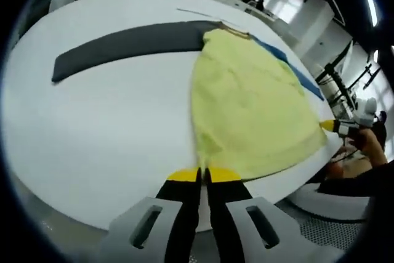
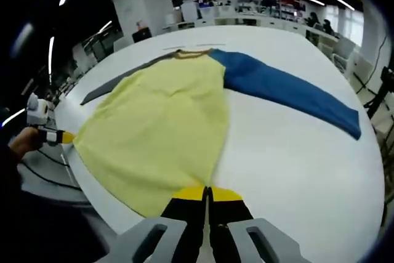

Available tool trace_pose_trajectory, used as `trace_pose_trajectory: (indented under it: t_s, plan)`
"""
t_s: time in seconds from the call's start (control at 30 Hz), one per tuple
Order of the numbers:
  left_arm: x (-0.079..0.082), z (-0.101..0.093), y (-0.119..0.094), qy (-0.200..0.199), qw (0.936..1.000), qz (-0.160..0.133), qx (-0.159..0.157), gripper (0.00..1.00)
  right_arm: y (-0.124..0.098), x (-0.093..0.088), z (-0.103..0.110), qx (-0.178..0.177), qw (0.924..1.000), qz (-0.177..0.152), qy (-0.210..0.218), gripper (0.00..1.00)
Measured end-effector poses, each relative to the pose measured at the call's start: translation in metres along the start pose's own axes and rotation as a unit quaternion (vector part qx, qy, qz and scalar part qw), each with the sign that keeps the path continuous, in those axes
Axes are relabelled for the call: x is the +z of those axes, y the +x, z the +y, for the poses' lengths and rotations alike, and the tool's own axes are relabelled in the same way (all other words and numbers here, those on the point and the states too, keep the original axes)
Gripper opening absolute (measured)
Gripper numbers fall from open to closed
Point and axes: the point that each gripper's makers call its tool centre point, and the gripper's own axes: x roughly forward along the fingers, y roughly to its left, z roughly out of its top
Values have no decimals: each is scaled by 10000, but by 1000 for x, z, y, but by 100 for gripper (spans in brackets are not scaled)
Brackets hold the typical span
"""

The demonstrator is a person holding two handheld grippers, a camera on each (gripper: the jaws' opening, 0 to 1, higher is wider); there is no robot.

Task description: Fold the garment on the visible template until the final outline fits inside the template.

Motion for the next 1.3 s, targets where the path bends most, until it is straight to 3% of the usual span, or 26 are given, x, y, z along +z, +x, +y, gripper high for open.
trace_pose_trajectory:
  t_s: [0.33, 0.47, 0.57, 0.67, 0.77, 0.93, 1.07, 1.3]
  plan:
    - [2, 8, -1, 327, 9994, -15, 80, 8, -2, 3, 2, 134, 9998, -9, -123, 0]
    - [7, 5, -4, 654, 9977, -125, 121, 21, -6, 8, 3, 251, 9996, -131, 59, 5]
    - [13, 0, -7, 957, 9951, -224, 127, 29, -10, 17, 5, 345, 9988, -292, 159, 15]
    - [27, -11, -10, 1029, 9930, -563, -115, 37, -14, 23, 8, 439, 9982, -362, 198, 26]
    - [41, -15, -13, 1405, 9859, -896, -147, 44, -20, 34, 16, 620, 9966, -475, 243, 39]
    - [59, -27, -16, 1354, 9810, -1302, -476, 58, -25, 49, 23, 696, 9957, -609, 62, 58]
    - [68, -33, -20, 1510, 9757, -1487, -556, 68, -27, 57, 24, 718, 9948, -720, -24, 73]
    - [78, -43, -25, 1797, 9670, -1702, -613, 84, -30, 66, 13, 599, 9949, -792, -166, 84]
